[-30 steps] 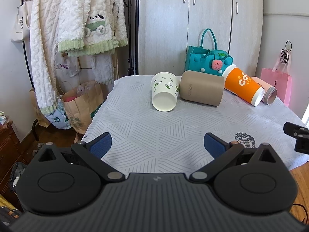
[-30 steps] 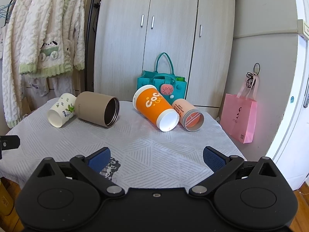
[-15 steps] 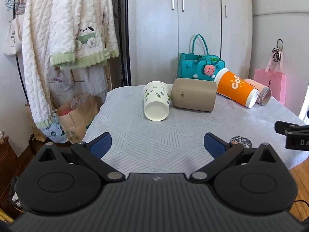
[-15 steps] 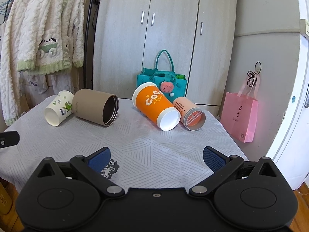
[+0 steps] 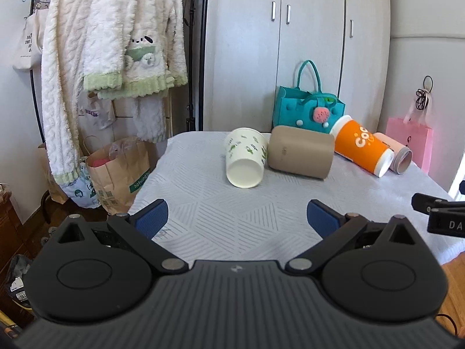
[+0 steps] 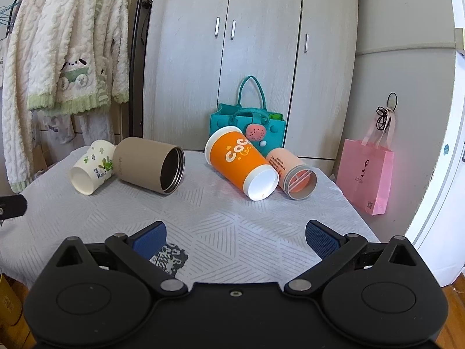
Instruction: Flip cup upright
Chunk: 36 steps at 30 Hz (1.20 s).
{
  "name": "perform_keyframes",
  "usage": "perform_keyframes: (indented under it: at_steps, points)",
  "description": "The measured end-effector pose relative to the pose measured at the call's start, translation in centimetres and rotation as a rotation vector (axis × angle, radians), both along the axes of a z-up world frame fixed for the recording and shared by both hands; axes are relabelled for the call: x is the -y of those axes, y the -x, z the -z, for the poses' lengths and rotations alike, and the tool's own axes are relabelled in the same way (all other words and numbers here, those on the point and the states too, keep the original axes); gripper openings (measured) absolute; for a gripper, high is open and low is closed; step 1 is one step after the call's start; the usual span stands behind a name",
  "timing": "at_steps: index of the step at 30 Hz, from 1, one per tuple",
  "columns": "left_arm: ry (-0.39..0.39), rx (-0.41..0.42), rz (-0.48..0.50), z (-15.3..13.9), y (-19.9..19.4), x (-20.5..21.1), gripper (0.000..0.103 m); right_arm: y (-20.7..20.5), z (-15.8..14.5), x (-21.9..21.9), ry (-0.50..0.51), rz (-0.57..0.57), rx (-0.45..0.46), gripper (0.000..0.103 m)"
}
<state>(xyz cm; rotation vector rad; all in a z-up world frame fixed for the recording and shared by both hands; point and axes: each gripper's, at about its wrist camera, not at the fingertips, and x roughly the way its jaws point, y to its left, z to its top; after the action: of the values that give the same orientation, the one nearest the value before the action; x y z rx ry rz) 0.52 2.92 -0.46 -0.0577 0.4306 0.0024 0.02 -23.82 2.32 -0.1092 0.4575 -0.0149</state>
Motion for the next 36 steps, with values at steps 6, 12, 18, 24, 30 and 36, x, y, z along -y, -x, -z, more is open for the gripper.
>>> perform_keyframes:
  at_steps: [6, 12, 18, 24, 30, 36]
  points:
    - [-0.015, 0.005, 0.006, -0.7, -0.3, -0.2, 0.103, 0.0, -1.0, 0.5, 0.0, 0.017, 0.028, 0.103]
    - [-0.01, 0.007, 0.023, -1.0, -0.1, 0.1, 0.103, 0.1, -1.6, 0.7, -0.011, 0.024, 0.041, 0.103]
    - [-0.008, 0.001, 0.025, -1.0, -0.2, 0.1, 0.103, 0.1, -1.3, 0.5, -0.007, 0.012, 0.032, 0.103]
    - [0.002, -0.015, 0.02, -1.0, -0.3, -0.3, 0.103, 0.0, -1.2, 0.2, 0.0, 0.002, 0.025, 0.103]
    - [0.014, -0.03, 0.01, -1.0, -0.7, -0.8, 0.103, 0.0, -1.2, 0.1, -0.002, 0.0, 0.023, 0.103]
    - [0.058, -0.059, 0.006, -1.5, -1.5, -2.4, 0.103, -1.0, -1.9, 0.8, -0.183, -0.167, -0.034, 0.103]
